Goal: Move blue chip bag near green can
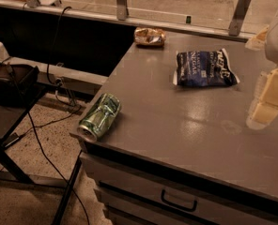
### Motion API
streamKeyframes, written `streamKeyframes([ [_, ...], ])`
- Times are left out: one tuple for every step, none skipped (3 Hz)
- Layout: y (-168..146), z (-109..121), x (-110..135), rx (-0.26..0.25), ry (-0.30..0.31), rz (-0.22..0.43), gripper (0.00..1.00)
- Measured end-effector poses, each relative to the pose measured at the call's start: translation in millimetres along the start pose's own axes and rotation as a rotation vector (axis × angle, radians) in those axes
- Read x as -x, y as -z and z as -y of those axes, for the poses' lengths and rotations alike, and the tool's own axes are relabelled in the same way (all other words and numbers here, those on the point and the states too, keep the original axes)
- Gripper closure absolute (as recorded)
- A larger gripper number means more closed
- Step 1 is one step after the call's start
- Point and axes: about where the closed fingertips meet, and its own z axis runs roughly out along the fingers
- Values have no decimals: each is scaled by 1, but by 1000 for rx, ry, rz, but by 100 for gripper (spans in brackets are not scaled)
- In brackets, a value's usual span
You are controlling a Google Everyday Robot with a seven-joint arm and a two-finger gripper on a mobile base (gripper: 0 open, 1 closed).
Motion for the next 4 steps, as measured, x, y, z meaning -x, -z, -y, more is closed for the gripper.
streamKeyframes([
  [0, 0, 0, 0, 0, 0, 0],
  [-10, 32, -1, -15, -21, 44, 0],
  [-35, 88, 1, -41, -79, 130, 0],
  [-67, 137, 6, -67, -148, 210, 0],
])
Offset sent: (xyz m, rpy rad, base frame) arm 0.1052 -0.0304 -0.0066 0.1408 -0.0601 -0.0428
